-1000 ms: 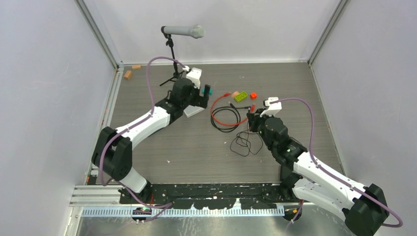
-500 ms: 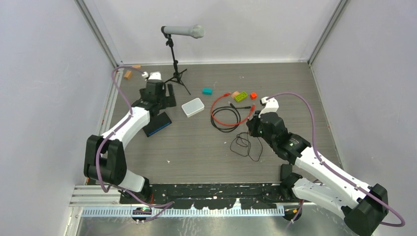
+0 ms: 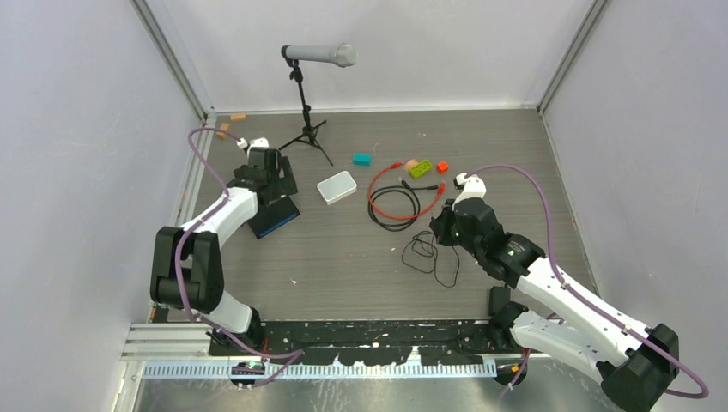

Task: Insert the plug into the switch port
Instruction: Insert the power into the switch port.

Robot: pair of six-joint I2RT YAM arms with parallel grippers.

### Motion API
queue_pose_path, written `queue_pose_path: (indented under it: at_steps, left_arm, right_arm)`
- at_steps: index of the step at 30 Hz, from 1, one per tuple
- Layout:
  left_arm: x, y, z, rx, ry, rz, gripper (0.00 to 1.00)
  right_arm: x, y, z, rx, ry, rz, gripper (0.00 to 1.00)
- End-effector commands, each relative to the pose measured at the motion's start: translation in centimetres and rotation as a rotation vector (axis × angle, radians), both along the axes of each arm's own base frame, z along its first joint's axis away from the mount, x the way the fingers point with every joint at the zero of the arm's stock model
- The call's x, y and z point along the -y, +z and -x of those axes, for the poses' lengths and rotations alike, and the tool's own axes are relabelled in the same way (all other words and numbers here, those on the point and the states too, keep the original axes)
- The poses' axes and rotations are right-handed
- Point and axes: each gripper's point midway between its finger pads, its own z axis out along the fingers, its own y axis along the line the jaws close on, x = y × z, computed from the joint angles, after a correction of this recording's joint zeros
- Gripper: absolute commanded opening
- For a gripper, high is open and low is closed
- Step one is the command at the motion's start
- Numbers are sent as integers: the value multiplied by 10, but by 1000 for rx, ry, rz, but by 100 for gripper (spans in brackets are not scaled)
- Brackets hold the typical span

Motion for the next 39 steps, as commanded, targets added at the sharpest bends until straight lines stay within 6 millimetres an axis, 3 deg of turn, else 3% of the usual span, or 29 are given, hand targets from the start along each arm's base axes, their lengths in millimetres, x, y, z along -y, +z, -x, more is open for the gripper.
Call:
queue_pose_path:
  at_steps: [1,9,21,29,39]
  left_arm:
    - [-19,-14,1,-24,74,6,100]
    - [-27,-43,8,-102,101,63,100]
    - [-44,-64,10,-165,191,199,100]
    - [-25,-80,36,-226,196,313,100]
    - [1,-68,72,-179,171,462,100]
  right_arm:
    - [-3,24,0,24,8,-40,1]
    - [-6,24,5,5,15,-70,0]
    - [-1,20,14,-15,2,-91,0]
    - [4,21,20,-18,-12,-98,0]
    - [4,15,23,-38,-15,-112,0]
